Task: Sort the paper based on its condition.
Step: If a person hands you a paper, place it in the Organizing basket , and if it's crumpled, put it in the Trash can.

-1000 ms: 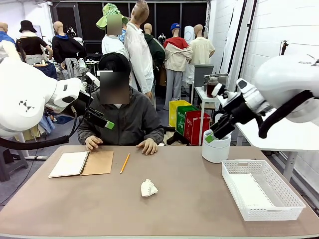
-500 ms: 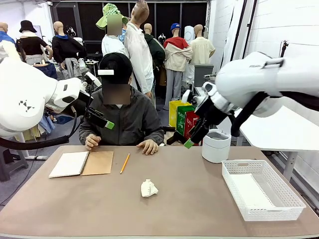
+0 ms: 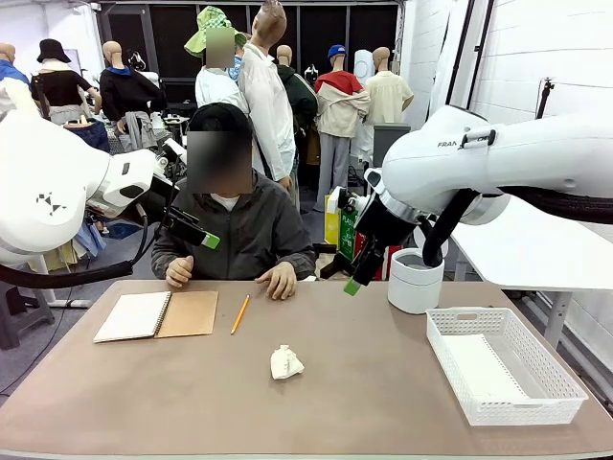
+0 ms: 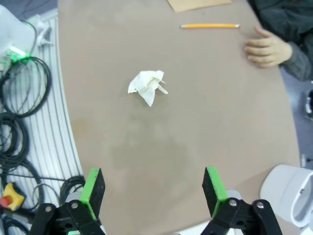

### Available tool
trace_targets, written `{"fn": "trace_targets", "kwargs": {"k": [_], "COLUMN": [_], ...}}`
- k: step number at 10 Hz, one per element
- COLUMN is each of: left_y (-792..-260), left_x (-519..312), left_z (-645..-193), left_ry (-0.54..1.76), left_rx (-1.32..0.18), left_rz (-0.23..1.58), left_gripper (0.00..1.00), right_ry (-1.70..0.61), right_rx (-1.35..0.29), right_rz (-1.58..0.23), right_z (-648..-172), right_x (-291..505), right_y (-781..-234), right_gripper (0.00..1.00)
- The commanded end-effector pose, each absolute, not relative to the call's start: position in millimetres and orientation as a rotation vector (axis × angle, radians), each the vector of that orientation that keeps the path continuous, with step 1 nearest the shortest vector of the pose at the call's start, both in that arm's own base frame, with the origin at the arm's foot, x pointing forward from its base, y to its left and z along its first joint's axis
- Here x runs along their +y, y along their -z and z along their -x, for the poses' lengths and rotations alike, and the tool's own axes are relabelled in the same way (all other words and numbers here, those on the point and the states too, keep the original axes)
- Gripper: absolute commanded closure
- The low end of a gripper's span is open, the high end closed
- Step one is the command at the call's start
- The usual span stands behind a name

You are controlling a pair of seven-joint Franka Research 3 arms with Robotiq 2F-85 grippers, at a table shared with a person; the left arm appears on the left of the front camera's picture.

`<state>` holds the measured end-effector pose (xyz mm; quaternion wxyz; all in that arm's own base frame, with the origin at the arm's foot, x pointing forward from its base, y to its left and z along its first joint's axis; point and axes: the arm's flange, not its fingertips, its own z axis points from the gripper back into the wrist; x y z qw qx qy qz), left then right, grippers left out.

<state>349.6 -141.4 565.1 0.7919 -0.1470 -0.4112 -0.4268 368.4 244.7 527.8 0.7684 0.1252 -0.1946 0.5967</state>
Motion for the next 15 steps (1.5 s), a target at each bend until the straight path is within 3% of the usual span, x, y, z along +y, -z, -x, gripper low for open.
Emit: {"fn": "trace_targets", "kwargs": {"k": [1, 4, 9, 15], "left_y": [-564, -564, -564, -564], "left_x": [-141, -141, -141, -141], "left_z": [-350, -350, -350, -350], "left_ry": [0.911, 0.911, 0.911, 0.911], "left_rx": [-0.877, -0.877, -0.877, -0.877], "left_rz": [0.326, 0.326, 0.326, 0.326], "left_gripper": [0.00, 0.00, 0.00, 0.00], "right_ry": [-1.293, -1.296, -1.429, -1.448], "right_rx": [-0.427, -0.424, -0.287, -0.177], "right_rz": [-0.281, -0.272, -0.125, -0.030], "right_z": [-367, -368, -398, -415], "right_x": [245, 245, 342, 404], "right_y": [-528, -529, -477, -412], "right_gripper": [0.00, 0.00, 0.00, 0.00]}}
